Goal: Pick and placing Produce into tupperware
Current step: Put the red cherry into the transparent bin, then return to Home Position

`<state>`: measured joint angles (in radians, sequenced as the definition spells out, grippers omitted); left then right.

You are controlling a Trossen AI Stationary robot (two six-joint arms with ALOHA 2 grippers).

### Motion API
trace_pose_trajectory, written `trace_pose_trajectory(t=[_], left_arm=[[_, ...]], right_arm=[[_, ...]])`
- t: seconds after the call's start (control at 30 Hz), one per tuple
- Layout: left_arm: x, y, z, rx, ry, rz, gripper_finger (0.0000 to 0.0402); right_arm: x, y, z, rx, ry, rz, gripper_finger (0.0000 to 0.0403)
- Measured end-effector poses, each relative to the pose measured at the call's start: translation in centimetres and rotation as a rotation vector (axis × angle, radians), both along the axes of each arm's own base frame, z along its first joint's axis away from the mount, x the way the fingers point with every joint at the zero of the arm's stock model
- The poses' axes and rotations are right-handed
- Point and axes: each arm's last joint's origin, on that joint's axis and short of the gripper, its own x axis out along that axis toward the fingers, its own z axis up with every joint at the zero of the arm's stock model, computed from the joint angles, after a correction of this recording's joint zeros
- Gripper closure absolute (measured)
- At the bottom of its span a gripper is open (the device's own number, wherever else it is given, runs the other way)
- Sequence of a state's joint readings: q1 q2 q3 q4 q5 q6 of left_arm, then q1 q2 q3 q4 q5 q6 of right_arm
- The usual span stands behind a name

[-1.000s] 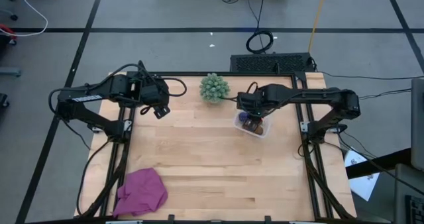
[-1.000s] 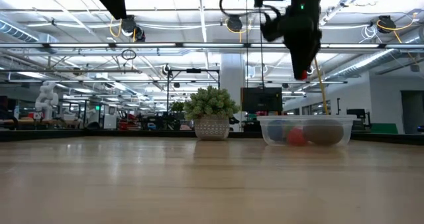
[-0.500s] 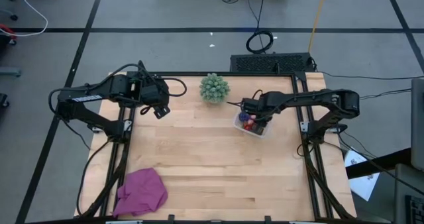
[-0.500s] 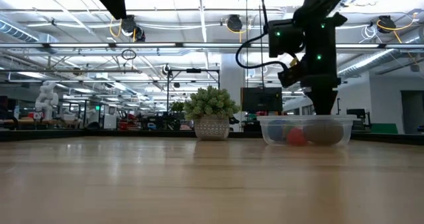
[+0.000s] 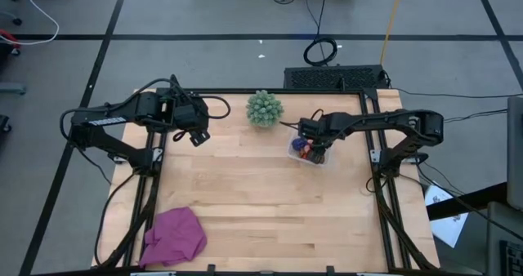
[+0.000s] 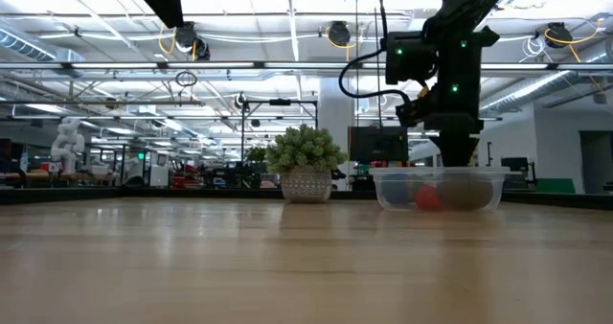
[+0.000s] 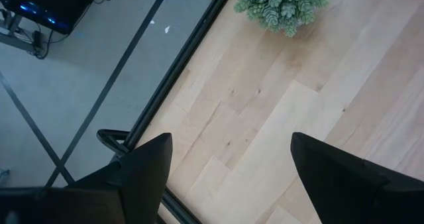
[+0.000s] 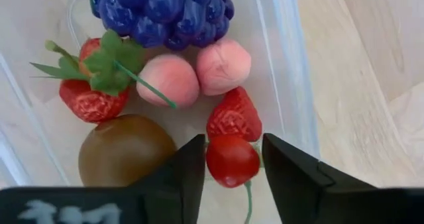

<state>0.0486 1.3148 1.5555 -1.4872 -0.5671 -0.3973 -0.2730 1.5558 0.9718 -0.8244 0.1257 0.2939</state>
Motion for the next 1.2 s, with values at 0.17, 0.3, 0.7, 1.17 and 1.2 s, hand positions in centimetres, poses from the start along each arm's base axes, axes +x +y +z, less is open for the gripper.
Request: trace_pose_trajectory(t=[0.17, 0.3, 0.7, 1.17, 1.2], left_arm=[[0.0, 0.0, 0.0, 0.000, -0.001, 0.000, 0.0089], [0.0, 0.0, 0.0, 0.000, -0.004, 0.000, 0.0089], [0.0, 0.0, 0.0, 0.000, -0.005, 0.001, 0.0089], [0.0, 0.0, 0.0, -0.001, -0.007, 0.003, 0.0089], [0.0, 0.0, 0.0, -0.001, -0.006, 0.003, 0.0089]], right_arm=[[0.0, 0.0, 0.0, 0.001, 0.002, -0.001, 0.0233], [0.0, 0.0, 0.0, 0.001, 0.001, -0.001, 0.0222], [0.0, 0.2, 0.0, 0.057, -0.006, 0.004, 0.0220], [1.3, -0.2, 2.9, 0.043, -0.047, 0.010, 0.0220], [1.5, -0.2, 3.1, 0.040, -0.056, 0.016, 0.0220]])
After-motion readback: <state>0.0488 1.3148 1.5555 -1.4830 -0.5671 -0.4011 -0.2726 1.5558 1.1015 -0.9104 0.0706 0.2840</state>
